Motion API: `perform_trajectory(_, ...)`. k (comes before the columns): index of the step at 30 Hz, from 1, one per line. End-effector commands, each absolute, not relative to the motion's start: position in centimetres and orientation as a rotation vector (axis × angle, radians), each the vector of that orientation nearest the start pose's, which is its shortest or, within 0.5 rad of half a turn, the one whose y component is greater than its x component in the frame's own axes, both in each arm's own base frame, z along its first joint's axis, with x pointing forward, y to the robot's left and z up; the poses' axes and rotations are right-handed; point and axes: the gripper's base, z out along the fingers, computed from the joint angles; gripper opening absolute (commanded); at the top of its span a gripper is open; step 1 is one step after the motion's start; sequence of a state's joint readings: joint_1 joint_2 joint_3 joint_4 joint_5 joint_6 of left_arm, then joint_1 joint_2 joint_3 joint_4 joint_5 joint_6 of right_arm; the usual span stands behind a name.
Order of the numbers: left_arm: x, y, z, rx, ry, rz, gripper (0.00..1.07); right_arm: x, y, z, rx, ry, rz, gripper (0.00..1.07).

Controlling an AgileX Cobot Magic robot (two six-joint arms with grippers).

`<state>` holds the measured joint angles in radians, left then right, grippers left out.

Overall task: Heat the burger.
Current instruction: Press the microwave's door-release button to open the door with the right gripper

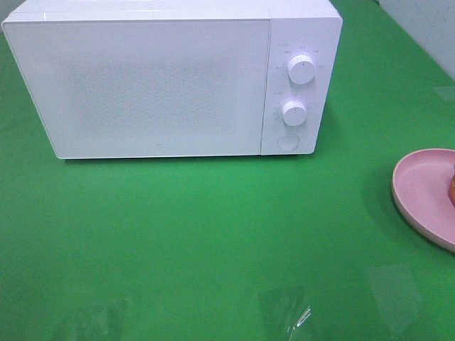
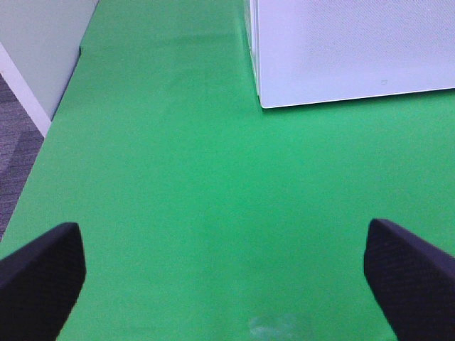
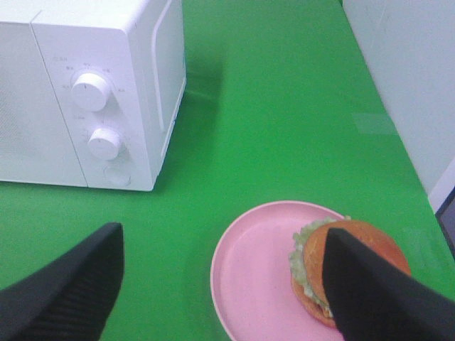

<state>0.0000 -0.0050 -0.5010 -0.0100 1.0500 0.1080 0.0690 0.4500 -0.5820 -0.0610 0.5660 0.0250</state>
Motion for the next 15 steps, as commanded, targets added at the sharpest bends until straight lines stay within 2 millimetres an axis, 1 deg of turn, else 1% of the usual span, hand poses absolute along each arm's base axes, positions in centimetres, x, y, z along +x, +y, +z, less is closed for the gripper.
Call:
perform_trajectory(1, -0.8, -0.1, 27.8, 0.106, 1.992, 0.055, 1.0, 10.4, 0.4, 32.9, -0.064, 1.868, -0.003, 0.76)
perform_trajectory(2, -0.8, -0.1, 27.8, 0.106, 1.992, 0.055, 1.0, 10.4, 0.4, 32.9, -0.064, 1.868, -0.003, 0.76)
perform_trajectory(4, -0.8, -0.1, 27.8, 0.106, 1.992, 0.055, 1.0, 11.6, 0.5, 32.9, -0.068, 1.863, 0.0, 0.76)
perform_trajectory(5, -0.8, -0.1, 27.8, 0.106, 1.992, 0.055, 1.0, 11.6, 0.5, 32.9, -0.068, 1.863, 0.0, 0.76)
perform_trajectory(6, -0.8, -0.1, 27.8, 0.106, 1.992, 0.055, 1.0, 12.5, 0.6, 32.7, -0.071, 1.863, 0.001, 0.76)
perform_trajectory(7, -0.8, -0.1, 27.8, 0.106, 1.992, 0.055, 1.0, 12.5, 0.6, 32.7, -0.071, 1.863, 0.001, 0.76)
perform_trajectory(8, -0.8, -0.1, 27.8, 0.106, 1.992, 0.055, 1.0, 13.3, 0.7, 32.6, -0.073, 1.864, 0.003, 0.76)
perform_trajectory(9, -0.8, -0.1, 27.8, 0.106, 1.992, 0.055, 1.0, 13.3, 0.7, 32.6, -0.073, 1.864, 0.003, 0.76)
perform_trajectory(10, -0.8, -0.1, 27.8, 0.106, 1.992, 0.055, 1.0, 14.3, 0.7, 32.3, -0.076, 1.869, 0.004, 0.76)
perform_trajectory(11, -0.8, -0.1, 27.8, 0.106, 1.992, 0.055, 1.0, 14.3, 0.7, 32.3, -0.076, 1.869, 0.004, 0.76)
perform_trajectory(13, -0.8, -0.1, 27.8, 0.106, 1.992, 0.055, 1.0, 15.8, 0.9, 31.8, -0.08, 1.878, 0.007, 0.76)
perform_trajectory(14, -0.8, -0.1, 27.8, 0.106, 1.992, 0.055, 1.0, 15.8, 0.9, 31.8, -0.08, 1.878, 0.007, 0.76)
perform_trajectory(15, -0.8, -0.1, 27.8, 0.106, 1.992, 0.055, 1.0, 16.6, 0.9, 31.5, -0.083, 1.878, 0.008, 0.76)
